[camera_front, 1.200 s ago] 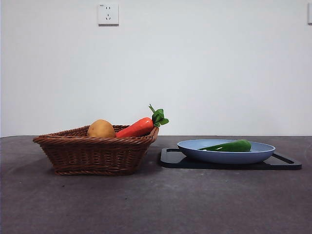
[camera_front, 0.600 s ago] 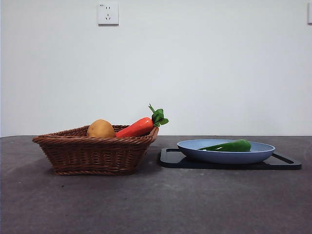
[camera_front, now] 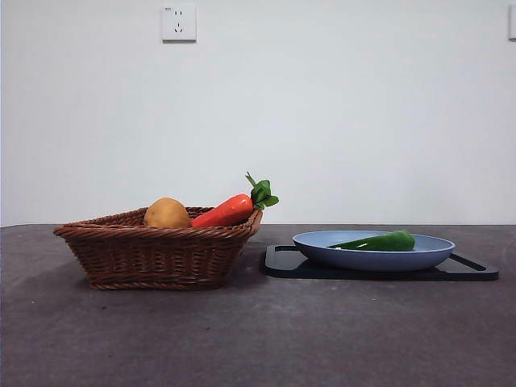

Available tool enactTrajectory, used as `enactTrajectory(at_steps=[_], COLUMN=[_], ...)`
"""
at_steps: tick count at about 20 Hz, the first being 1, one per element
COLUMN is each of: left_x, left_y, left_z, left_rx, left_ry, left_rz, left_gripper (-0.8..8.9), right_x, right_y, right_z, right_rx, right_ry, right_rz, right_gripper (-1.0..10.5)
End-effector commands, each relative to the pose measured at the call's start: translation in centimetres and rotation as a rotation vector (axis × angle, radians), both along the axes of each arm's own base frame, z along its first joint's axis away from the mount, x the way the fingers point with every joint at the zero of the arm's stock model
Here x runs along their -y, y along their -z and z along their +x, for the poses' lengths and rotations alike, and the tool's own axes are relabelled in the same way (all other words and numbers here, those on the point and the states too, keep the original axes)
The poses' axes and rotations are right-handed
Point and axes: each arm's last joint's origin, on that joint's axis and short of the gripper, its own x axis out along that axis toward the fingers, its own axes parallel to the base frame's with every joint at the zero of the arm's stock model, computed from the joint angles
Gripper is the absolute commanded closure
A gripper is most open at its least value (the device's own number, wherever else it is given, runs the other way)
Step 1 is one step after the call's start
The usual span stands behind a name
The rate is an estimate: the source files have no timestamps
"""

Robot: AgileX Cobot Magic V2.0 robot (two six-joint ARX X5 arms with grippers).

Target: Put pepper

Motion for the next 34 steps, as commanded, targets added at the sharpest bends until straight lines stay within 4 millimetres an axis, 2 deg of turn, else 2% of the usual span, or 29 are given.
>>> enactTrajectory(at_steps=[1, 15, 17, 19, 22, 24, 27, 31, 34], left_x=[0.0, 0.0, 0.0, 0.0, 0.0, 0.0, 0.0, 0.0, 0.0], left_y=[0.5, 0.6, 0.6, 0.6, 0.6, 0.6, 0.6, 0.6, 0.6], left_z=[0.0, 0.0, 0.0, 0.0, 0.0, 0.0, 0.0, 0.0, 0.0], left_rx=[-0.034, -0.04, -0.04, -0.04, -0.04, -0.04, -0.04, -0.04, -0.04], left_ry=[-0.003, -0.004, -0.004, -0.004, -0.004, -0.004, -0.004, -0.004, -0.004], left_rz=[-0.017, -0.016, -0.016, -0.016, -0.016, -0.016, -0.016, -0.016, -0.016], left_gripper=[8.05, 8.05, 8.05, 8.05, 8.05, 8.05, 8.05, 8.05, 8.05], right_x=[0.0, 0.0, 0.1, 0.8, 1.4, 2.0, 3.3, 4.1, 4.2], right_y=[-0.3, -0.3, -0.4, -0.7, -2.3, -2.6, 0.5, 7.4, 11.0], right_z=[0.0, 0.1, 0.2, -0.2, -1.4, -2.3, -3.5, -5.0, -5.5], right_rx=[0.0, 0.015, 0.087, 0.123, 0.389, 0.599, 0.779, 0.904, 0.947], right_ry=[0.003, -0.009, -0.091, -0.07, -0.153, -0.118, 0.045, 0.234, 0.297], right_rz=[0.003, -0.008, -0.047, -0.056, 0.012, 0.076, 0.112, 0.062, 0.056], right_gripper=[9.4, 9.4, 9.4, 9.4, 9.4, 9.4, 9.4, 9.4, 9.4])
